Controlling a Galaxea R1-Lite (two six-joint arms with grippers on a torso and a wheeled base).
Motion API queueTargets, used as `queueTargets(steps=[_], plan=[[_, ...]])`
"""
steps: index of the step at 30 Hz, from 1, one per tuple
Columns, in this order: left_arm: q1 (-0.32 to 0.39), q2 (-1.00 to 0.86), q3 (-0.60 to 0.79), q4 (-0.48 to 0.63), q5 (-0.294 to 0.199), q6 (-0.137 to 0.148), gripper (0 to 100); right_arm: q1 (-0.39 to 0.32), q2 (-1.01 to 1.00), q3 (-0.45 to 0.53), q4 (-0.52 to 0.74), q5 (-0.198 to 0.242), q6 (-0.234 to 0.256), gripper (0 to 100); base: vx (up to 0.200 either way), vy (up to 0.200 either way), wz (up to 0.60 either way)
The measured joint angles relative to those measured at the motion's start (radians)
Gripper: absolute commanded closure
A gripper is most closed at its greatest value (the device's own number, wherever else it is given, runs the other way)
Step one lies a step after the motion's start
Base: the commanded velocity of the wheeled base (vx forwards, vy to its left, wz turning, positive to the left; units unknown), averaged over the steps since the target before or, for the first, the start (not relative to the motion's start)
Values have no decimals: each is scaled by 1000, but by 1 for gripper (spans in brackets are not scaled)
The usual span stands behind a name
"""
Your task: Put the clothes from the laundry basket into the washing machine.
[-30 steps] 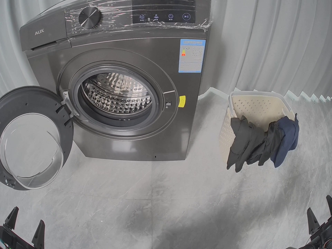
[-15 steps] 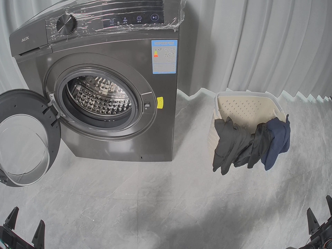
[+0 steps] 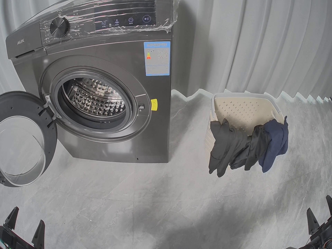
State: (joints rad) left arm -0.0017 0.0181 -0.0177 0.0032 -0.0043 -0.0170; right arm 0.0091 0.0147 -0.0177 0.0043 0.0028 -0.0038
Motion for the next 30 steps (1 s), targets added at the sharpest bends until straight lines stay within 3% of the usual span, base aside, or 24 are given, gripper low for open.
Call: queueTargets(steps=[6, 21, 30], plan=[[0, 0, 0, 0, 0, 0, 0, 0, 0, 0, -1, 0, 0, 0, 0, -200, 0], [0, 0, 0, 0, 0, -2, 0, 1, 1, 0, -1, 0, 0, 0, 0, 0, 0], [0, 0, 0, 0, 0, -2, 0, 0, 1, 0, -1, 0, 0, 0, 0, -200, 0]])
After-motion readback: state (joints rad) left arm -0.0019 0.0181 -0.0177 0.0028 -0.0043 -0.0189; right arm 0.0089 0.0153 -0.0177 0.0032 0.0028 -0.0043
